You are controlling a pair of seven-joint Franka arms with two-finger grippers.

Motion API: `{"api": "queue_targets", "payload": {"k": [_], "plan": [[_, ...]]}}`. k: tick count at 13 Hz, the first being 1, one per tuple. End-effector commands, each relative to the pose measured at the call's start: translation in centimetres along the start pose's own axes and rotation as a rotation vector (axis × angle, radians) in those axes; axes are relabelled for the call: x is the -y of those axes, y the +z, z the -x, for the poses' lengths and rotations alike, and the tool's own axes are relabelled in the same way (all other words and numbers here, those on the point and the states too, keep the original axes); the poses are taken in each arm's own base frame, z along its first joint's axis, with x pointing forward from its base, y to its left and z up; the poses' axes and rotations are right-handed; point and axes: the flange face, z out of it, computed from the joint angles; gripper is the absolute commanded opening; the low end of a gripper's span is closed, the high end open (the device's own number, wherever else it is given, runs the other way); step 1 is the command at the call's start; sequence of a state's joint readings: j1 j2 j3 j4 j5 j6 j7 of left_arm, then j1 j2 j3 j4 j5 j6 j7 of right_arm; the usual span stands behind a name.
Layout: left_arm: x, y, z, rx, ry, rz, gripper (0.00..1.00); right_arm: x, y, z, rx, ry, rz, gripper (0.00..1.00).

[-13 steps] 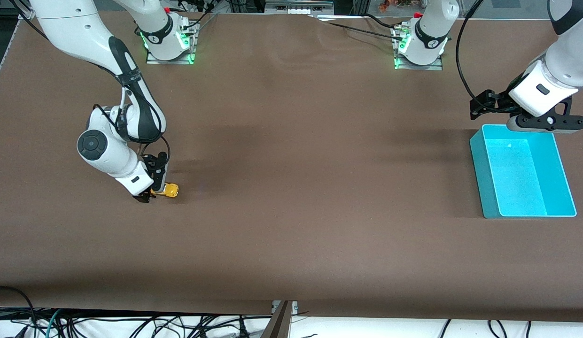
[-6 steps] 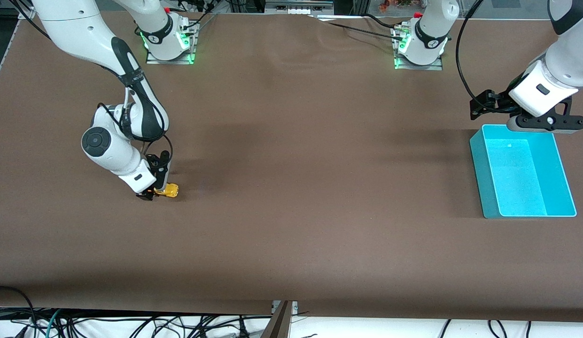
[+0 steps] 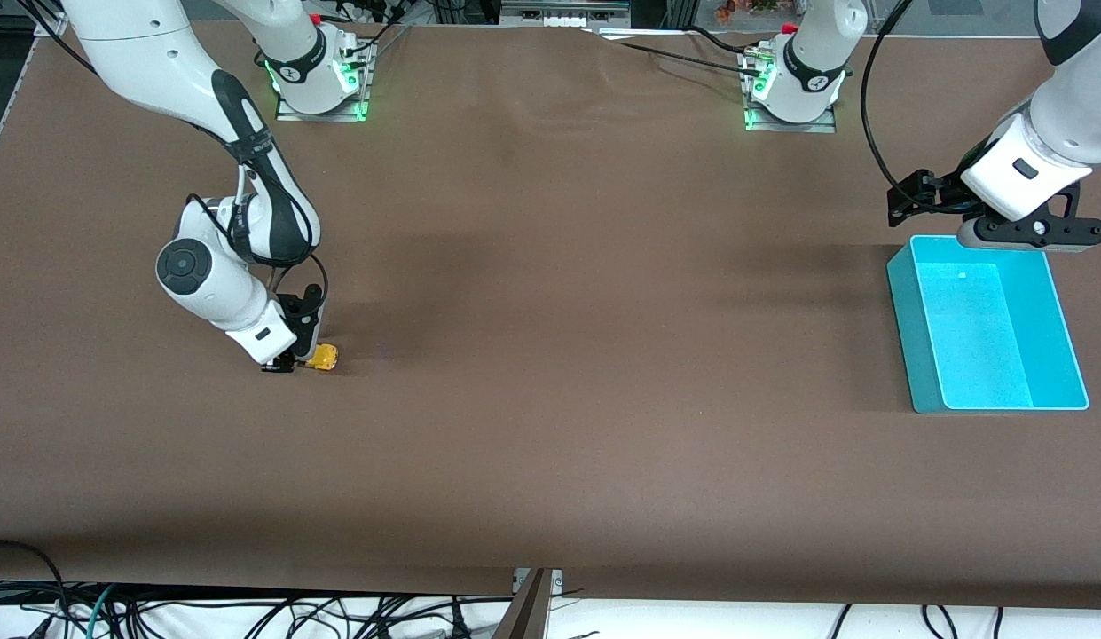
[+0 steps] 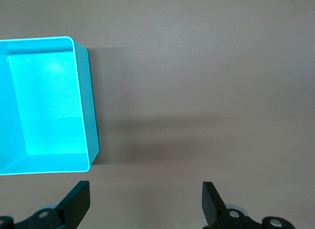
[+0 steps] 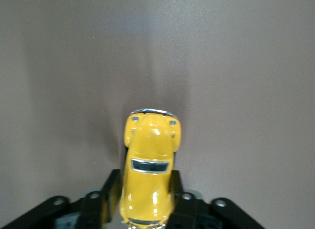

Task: Wind and store yellow beetle car
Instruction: 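Lower the right gripper and close it on the yellow car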

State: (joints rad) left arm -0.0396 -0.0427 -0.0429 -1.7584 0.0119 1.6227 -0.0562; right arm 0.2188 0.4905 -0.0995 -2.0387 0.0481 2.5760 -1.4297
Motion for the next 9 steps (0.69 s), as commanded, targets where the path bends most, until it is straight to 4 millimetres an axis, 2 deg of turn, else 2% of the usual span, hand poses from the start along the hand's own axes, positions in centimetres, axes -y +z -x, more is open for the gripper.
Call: {"api": "queue_targets", "payload": {"k": [1, 9], "plan": [[0.0, -0.6, -0.2, 0.005, -0.004, -0.024, 1.00, 0.6, -0.3, 0.0, -0.017, -0.009, 0.004, 0.26], [-0.1, -0.6, -0.2, 0.005, -0.003, -0.024, 1.00, 0.5, -0.3, 1.3, -0.016, -0.040, 0.003, 0.26]]}}
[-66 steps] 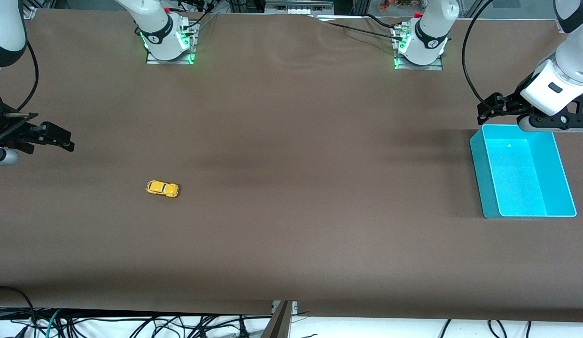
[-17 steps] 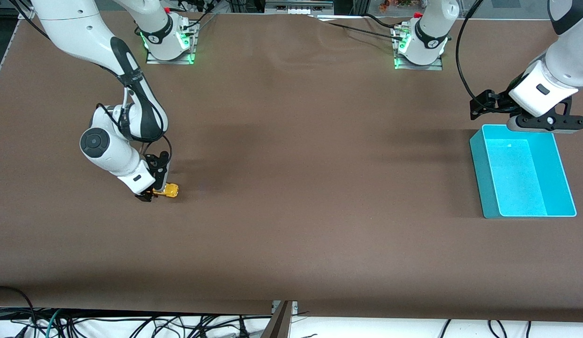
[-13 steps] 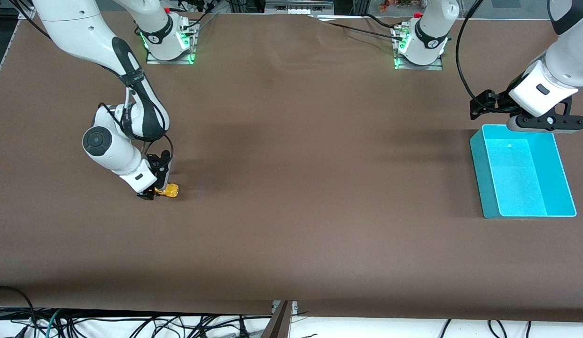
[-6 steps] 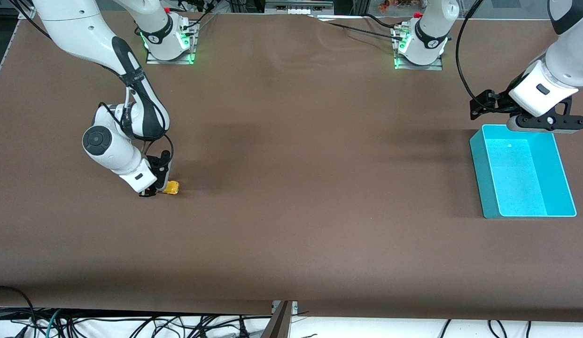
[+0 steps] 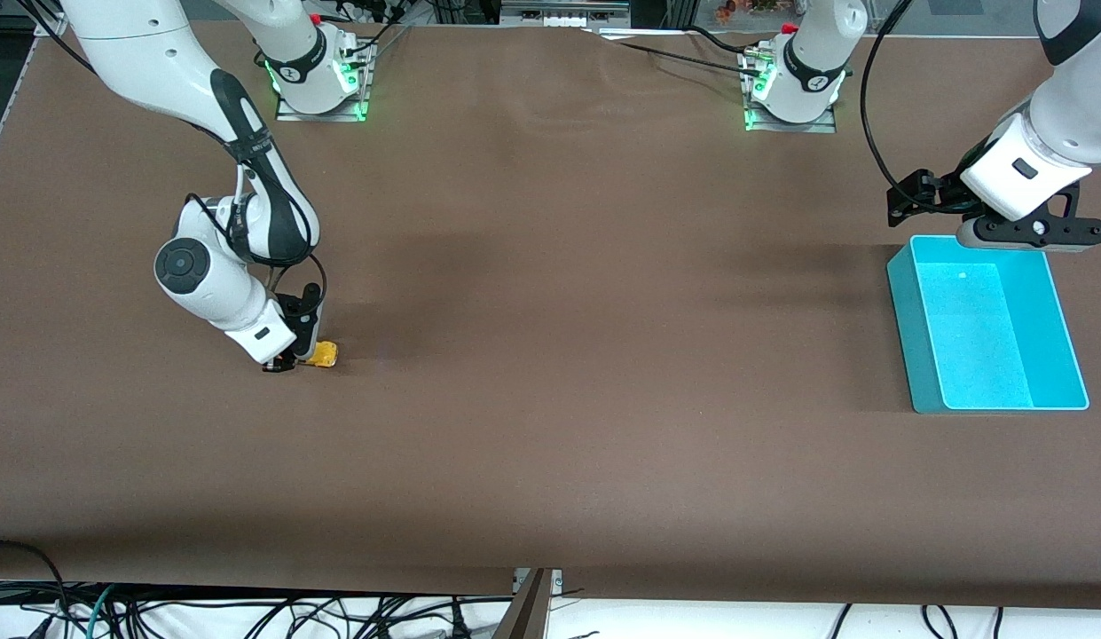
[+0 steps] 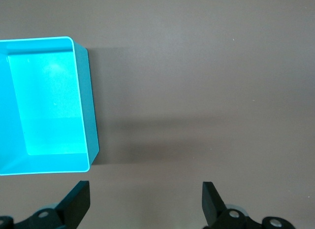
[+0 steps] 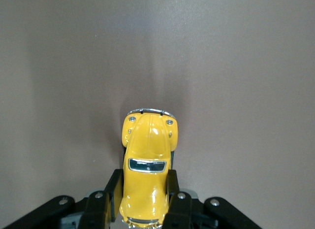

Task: Wind and store yellow beetle car
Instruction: 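Lower the right gripper and close it on the yellow car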

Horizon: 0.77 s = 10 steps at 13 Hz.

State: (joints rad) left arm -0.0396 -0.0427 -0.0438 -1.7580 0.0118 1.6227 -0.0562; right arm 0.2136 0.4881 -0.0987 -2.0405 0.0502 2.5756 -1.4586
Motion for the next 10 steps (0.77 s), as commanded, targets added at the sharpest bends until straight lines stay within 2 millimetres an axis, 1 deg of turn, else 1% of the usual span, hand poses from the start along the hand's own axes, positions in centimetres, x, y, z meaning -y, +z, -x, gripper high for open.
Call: {"api": "queue_targets", "payload": {"k": [1, 3, 6, 8, 10], "plan": [[-0.1, -0.6, -0.2, 0.005, -0.004, -0.024, 1.00, 0.4, -0.1, 1.7, -0.013, -0.024, 0.003, 0.26], [-0.1, -0.6, -0.2, 0.005, -0.004, -0.024, 1.00, 0.4, 0.5, 3.4, -0.011, -0.031, -0.006, 0.26], [-0.1, -0.6, -0.2, 0.005, -0.004, -0.024, 1.00, 0.3, 0.6, 5.5, -0.009, -0.048, -0.006, 0.26], [-0.1, -0.6, -0.2, 0.005, -0.004, -0.024, 1.00, 0.2, 0.6, 7.5, -0.009, -0.064, -0.006, 0.26], [-0.1, -0.6, -0.2, 0.006, -0.004, -0.022, 1.00, 0.2, 0.7, 10.1, -0.007, -0.084, -0.008, 0.26]]}}
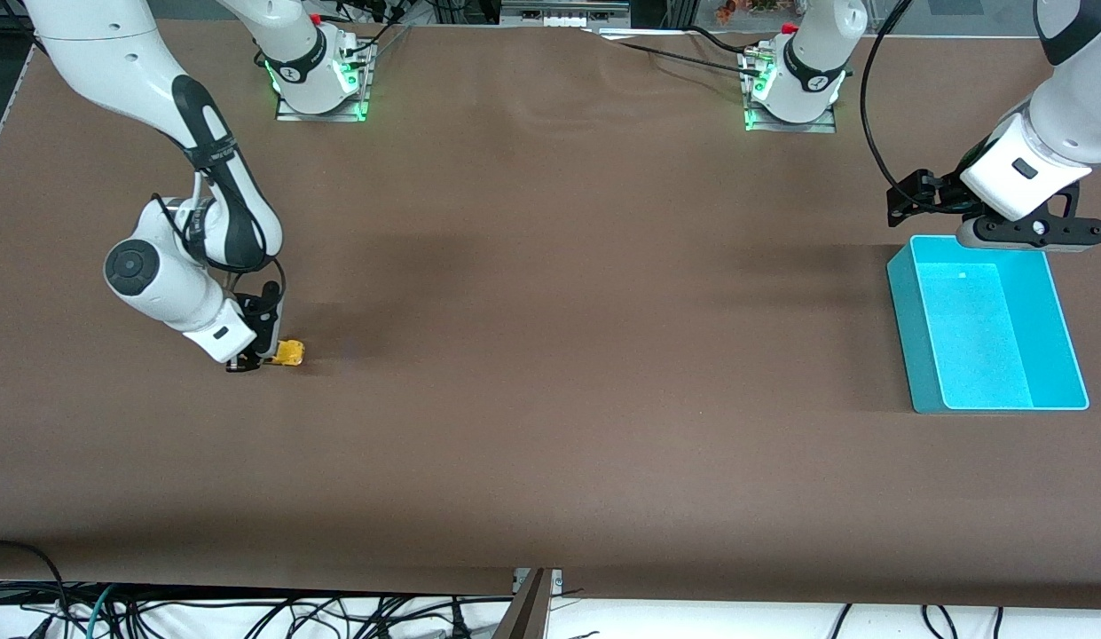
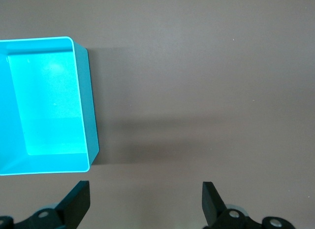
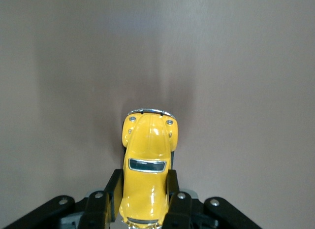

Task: Wind and store yellow beetle car
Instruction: 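Press the car down and drag it backward with the right gripper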

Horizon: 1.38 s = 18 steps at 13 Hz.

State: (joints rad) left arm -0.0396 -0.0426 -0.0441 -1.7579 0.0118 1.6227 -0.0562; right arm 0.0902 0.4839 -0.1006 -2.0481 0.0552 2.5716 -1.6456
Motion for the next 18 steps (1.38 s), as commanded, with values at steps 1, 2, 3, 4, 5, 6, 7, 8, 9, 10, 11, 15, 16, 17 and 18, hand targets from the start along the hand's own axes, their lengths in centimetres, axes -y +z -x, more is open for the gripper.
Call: {"api": "queue_targets", "payload": {"k": [1, 2, 3, 4, 5, 6, 7, 8, 9, 10, 11, 15, 16, 17, 18], "plan": [[-0.1, -0.6, -0.2, 0.006, -0.004, -0.022, 1.00, 0.9, 0.7, 3.7, -0.024, -0.026, 0.001, 0.26], [0.0, -0.6, -0.2, 0.006, -0.004, -0.024, 1.00, 1.0, 0.9, 4.4, -0.051, -0.041, 0.005, 0.26], [-0.1, -0.6, -0.2, 0.006, -0.004, -0.022, 1.00, 1.1, 1.0, 5.2, -0.082, -0.057, 0.014, 0.26], [-0.1, -0.5, -0.3, 0.007, -0.004, -0.022, 1.00, 1.1, 1.5, 5.8, -0.109, -0.070, 0.019, 0.26], [-0.1, -0.6, -0.2, 0.006, -0.004, -0.022, 1.00, 1.0, 1.5, 6.1, -0.121, -0.080, 0.027, 0.26], [-0.1, -0.5, -0.3, 0.007, -0.004, -0.022, 1.00, 1.0, 1.5, 6.1, -0.122, -0.085, 0.028, 0.26], [0.0, -0.6, -0.2, 0.006, -0.005, -0.022, 1.00, 0.9, 1.4, 6.0, -0.123, -0.084, 0.029, 0.26], [-0.1, -0.6, -0.2, 0.006, -0.002, -0.022, 1.00, 0.8, 1.3, 5.9, -0.123, -0.086, 0.029, 0.26], [0.1, -0.6, -0.2, 0.006, -0.005, -0.022, 1.00, 0.7, 1.3, 5.9, -0.124, -0.087, 0.031, 0.26], [0.0, -0.5, -0.3, 0.007, -0.004, -0.022, 1.00, 0.8, 1.3, 5.9, -0.124, -0.087, 0.031, 0.26], [0.0, -0.5, -0.3, 0.007, -0.004, -0.022, 1.00, 0.8, 1.3, 6.0, -0.123, -0.086, 0.031, 0.27], [0.1, -0.5, -0.3, 0.007, -0.005, -0.022, 1.00, 0.6, 1.1, 5.7, -0.122, -0.098, 0.032, 0.27], [0.1, -0.5, -0.3, 0.007, -0.005, -0.022, 1.00, 0.4, 1.0, 5.6, -0.122, -0.099, 0.037, 0.27], [0.1, -0.5, -0.3, 0.007, -0.005, -0.022, 1.00, 0.4, 1.0, 5.6, -0.122, -0.099, 0.037, 0.27], [0.1, -0.5, -0.3, 0.007, -0.005, -0.022, 1.00, 0.4, 1.0, 5.5, -0.122, -0.100, 0.037, 0.27]]}}
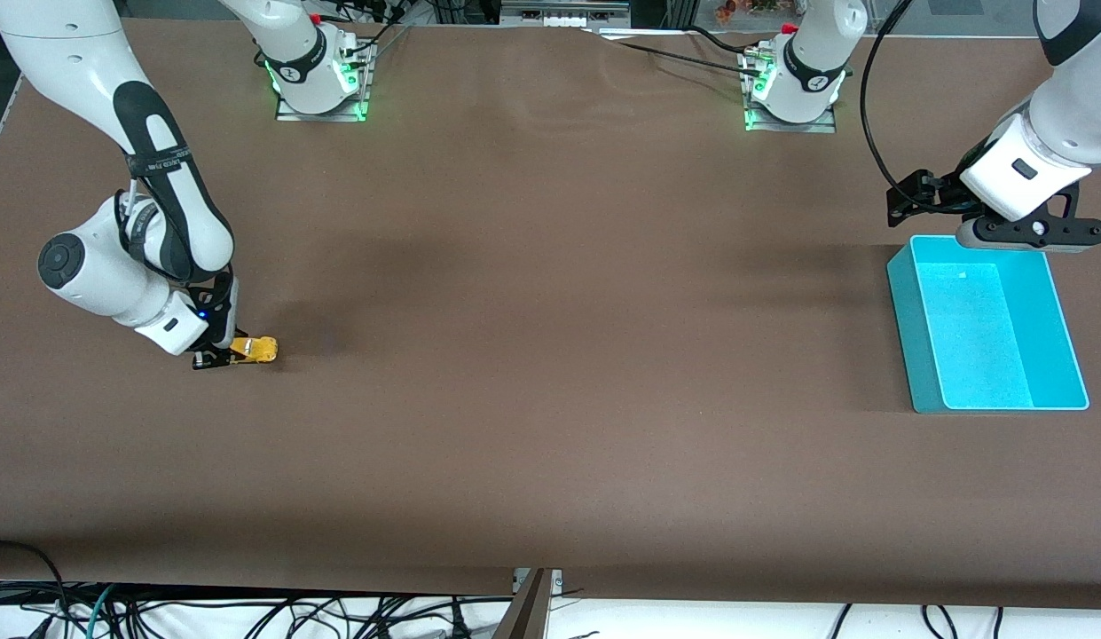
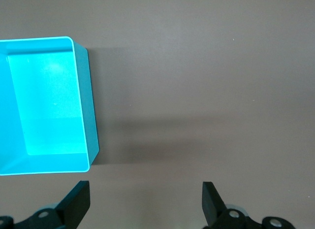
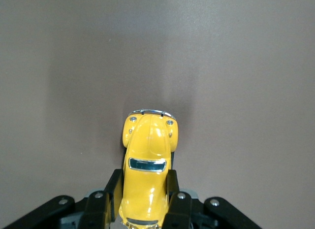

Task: Wind and store yellow beetle car
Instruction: 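Press the car down and drag it backward with the right gripper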

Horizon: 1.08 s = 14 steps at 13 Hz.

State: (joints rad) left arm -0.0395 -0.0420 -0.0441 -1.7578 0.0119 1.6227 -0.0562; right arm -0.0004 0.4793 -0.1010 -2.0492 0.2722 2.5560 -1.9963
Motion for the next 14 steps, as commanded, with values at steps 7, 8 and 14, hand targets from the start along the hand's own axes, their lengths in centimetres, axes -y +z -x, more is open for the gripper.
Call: {"api": "queue_targets", "payload": {"k": [7, 8, 14], "plan": [[0.1, -0.6, -0.3, 0.007, -0.004, -0.022, 1.00, -0.3, 0.5, 1.4, 0.005, -0.050, 0.021, 0.27], [0.1, -0.6, -0.3, 0.007, -0.004, -0.022, 1.00, -0.2, 0.4, 2.2, 0.007, -0.051, 0.023, 0.27], [0.3, -0.6, -0.3, 0.007, -0.004, -0.022, 1.00, 0.0, 0.1, 3.8, 0.013, -0.058, 0.029, 0.28]]}}
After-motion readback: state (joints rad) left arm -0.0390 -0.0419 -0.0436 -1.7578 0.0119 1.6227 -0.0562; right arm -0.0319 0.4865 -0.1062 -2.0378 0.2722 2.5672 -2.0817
